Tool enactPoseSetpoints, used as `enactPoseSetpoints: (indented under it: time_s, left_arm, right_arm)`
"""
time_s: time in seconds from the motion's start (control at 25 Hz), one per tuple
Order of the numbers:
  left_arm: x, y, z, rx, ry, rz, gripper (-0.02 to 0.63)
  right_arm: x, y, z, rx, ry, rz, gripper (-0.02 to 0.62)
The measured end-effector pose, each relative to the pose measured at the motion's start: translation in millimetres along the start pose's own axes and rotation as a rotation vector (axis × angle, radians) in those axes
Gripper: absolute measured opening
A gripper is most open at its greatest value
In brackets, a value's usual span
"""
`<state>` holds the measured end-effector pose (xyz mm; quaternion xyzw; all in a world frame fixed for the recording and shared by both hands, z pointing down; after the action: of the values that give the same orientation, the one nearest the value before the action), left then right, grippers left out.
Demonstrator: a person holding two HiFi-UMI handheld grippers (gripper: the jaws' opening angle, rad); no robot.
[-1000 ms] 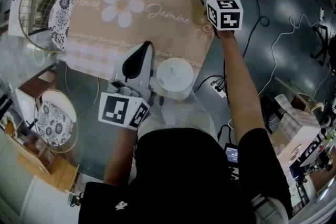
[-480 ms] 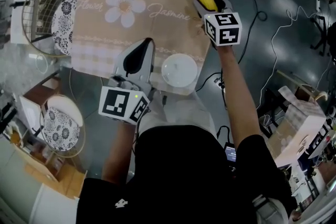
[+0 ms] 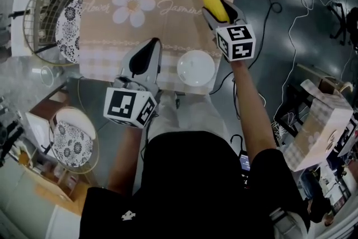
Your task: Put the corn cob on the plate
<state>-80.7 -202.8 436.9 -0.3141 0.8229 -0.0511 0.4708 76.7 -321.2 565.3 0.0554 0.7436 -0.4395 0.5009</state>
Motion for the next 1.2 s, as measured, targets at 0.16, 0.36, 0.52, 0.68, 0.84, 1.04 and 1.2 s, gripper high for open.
enactPoseSetpoints:
  time_s: [0.16, 0.36, 0.52, 0.68, 0.84, 1.04, 1.2]
  left_arm:
    - [0.7, 5.3, -4.6, -0.003, -0.002, -0.004, 0.008]
    - [-5.6, 12.6, -0.3, -0.024, -0.014, -0.02, 0.008]
    - [-7.0, 19.8, 1.7, -0.031, -0.014, -0.023, 0.009]
    - [-11.0, 30.2, -0.3, -0.037, -0.011, -0.027, 0.008]
    - [-19.6, 39.6, -2.2, -0.034, -0.025, -0.04, 0.008]
    - [-29.6, 53.5, 3.9, -0.046, -0.037, -0.056, 0.008]
    - [-34.2, 66.1, 4.5, -0.046, -0.041, -0.062, 0.008]
  right_arm:
    - [-8.6, 11.9, -16.3, 0.0, -0.015, -0.006, 0.259]
    - [-28.5, 26.6, -40.2, 0.009, -0.04, -0.036, 0.259]
    - [-40.2, 35.5, -59.4, 0.018, -0.056, -0.052, 0.259]
    - [-51.0, 43.6, -77.6, 0.023, -0.07, -0.061, 0.259]
    - [-65.7, 51.8, -95.0, 0.026, -0.083, -0.073, 0.259]
    - [-88.0, 67.7, -118.9, 0.024, -0.111, -0.098, 0.259]
    - [-102.5, 72.9, -139.9, 0.034, -0.123, -0.117, 0.259]
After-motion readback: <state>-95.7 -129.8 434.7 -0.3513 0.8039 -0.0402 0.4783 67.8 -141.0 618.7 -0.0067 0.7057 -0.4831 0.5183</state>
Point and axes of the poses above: the fingertips, and each gripper's own axes: y backward along the fingers, z to its right, x out of its top, the point moved 1 cm from there along y, backward along the fingers, and after that the axes turned 15 degrees about y, right-handed, at the moved point
